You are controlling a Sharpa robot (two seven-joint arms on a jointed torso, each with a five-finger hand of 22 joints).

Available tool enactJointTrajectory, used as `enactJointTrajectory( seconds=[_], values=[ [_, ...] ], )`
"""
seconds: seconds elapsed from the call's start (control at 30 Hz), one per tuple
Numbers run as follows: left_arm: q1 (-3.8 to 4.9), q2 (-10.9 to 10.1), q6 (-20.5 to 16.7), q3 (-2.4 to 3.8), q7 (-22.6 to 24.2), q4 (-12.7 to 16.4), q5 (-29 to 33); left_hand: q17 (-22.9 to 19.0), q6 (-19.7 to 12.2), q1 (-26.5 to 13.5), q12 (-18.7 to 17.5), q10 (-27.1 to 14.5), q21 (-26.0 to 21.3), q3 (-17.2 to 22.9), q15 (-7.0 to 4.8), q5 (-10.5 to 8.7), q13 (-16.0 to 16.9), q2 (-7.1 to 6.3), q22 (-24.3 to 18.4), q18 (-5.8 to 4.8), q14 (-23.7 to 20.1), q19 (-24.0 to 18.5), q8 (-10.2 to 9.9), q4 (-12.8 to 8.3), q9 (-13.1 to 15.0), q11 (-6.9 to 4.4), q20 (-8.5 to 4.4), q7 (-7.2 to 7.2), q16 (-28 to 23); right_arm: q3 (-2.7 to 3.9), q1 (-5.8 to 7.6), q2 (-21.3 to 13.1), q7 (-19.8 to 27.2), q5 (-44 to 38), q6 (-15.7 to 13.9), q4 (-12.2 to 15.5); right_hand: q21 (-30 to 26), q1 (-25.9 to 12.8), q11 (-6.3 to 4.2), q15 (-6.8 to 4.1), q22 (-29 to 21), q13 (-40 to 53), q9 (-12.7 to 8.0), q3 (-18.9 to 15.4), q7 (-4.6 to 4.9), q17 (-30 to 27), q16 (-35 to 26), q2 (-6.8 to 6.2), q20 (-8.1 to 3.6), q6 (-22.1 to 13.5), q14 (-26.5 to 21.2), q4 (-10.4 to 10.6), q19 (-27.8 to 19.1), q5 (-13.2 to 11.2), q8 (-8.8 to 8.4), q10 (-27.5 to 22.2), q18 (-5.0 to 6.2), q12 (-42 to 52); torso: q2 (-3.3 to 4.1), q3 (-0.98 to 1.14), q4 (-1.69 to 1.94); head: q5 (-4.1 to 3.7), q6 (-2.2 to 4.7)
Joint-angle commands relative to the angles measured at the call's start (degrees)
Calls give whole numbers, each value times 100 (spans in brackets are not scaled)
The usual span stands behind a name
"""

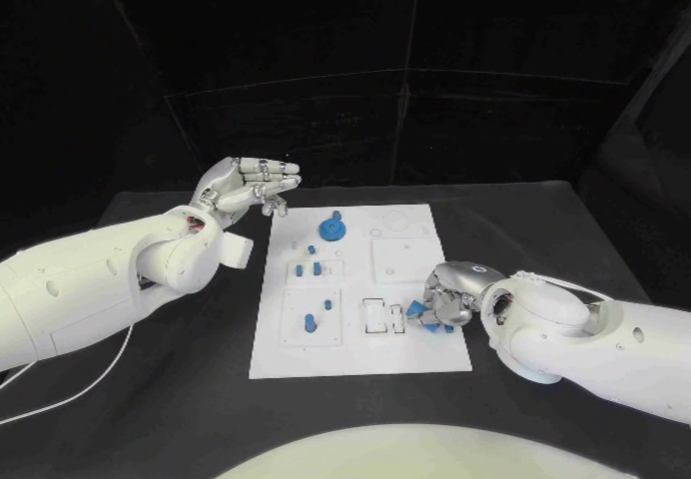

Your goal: Assemble the parts on the task board

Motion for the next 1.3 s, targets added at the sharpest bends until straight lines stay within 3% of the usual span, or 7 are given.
enactJointTrajectory(
  seconds=[0.03, 0.3, 0.47, 0.77, 0.93, 1.07, 1.3],
  values=[
    [9, -4, 68, 5, 26, 11, 19, -10, -29, -32, 25, -42, -39, -32, -2, 32, -5, 12, -9, 85, -55, -23, 36, -9, -8, 3, 20, 14, 12, -36, -49, 11, -61, -86, 131, -13, 38, 119, -23, -43, 319, 46, 51, 31, 6, 384, 27, 65, -47, -58, 393, -17, 84, 117, 73, 29, -94, 1, -2, -1, -5, -8, -6],
    [8, -4, 68, 5, 28, 12, 19, -10, -29, -32, 25, -42, -39, -32, -2, 32, -5, 12, -9, 85, -55, -23, 36, -9, -8, 3, 20, 14, 12, -35, -56, -6, -64, -106, -217, 63, 62, 354, -60, -71, 363, 141, 228, 3, -34, 432, 50, 200, -70, -23, 402, -66, 102, 578, 231, 93, -102, 43, -3, 3, 1, -5, -18],
    [7, -6, 67, 5, 29, 11, 19, -10, -29, -32, 25, -42, -39, -32, -2, 32, -5, 12, -9, 85, -55, -23, 36, -9, -8, 3, 20, 14, 12, -34, -56, -46, -55, -81, -593, 208, 79, 403, -107, -105, 394, 239, 349, -22, -88, 483, 76, 294, -102, 79, 412, -36, 116, 873, 314, 171, -107, 112, -10, 2, 1, -8, -13],
    [6, 7, 71, 5, 33, 11, 19, -10, -29, -32, 25, -42, -39, -32, -2, 32, -5, 12, -9, 85, -55, -23, 36, -9, -8, 3, 20, 14, 12, -30, -54, -47, 78, 276, -1365, 428, 116, 271, -172, -162, 460, 345, 478, -96, -161, 549, 110, 473, -155, 231, 425, 31, 149, 924, 351, 263, -121, 179, -6, -7, 15, -9, 2],
    [6, 12, 77, 5, 34, 8, 19, -10, -29, -32, 25, -42, -39, -32, -2, 32, -5, 12, -9, 85, -55, -23, 36, -9, -8, 3, 20, 14, 12, -29, -53, 141, 74, 396, -1330, 384, 119, 249, -188, -174, 466, 353, 509, -109, -182, 549, 110, 519, -166, 273, 425, 23, 152, 923, 357, 273, -123, 177, -7, -6, 2, 1, 3],
    [6, 14, 80, 5, 34, 9, 19, -10, -29, -32, 25, -42, -39, -32, -2, 32, -5, 12, -9, 85, -55, -23, 36, -9, -8, 3, 20, 14, 12, -28, -53, 294, 48, 474, -1182, 312, 122, 227, -203, -185, 472, 333, 536, -125, -198, 545, 107, 551, -176, 315, 424, 25, 155, 916, 368, 268, -124, 149, 3, -6, 20, -11, 7],
    [6, 13, 80, 5, 11, 18, 19, -17, -37, -44, 32, -58, -42, -38, 0, 32, -7, 16, -13, 85, -59, -24, 36, -2, -11, 7, 22, 18, 16, -28, -53, 627, 26, 677, -874, 114, 129, 96, -282, -247, 486, 401, 662, -189, -294, 533, 99, 708, -231, 517, 421, 29, 164, 855, 462, 339, -126, 186, 0, -7, 15, 14, 18]
  ],
)
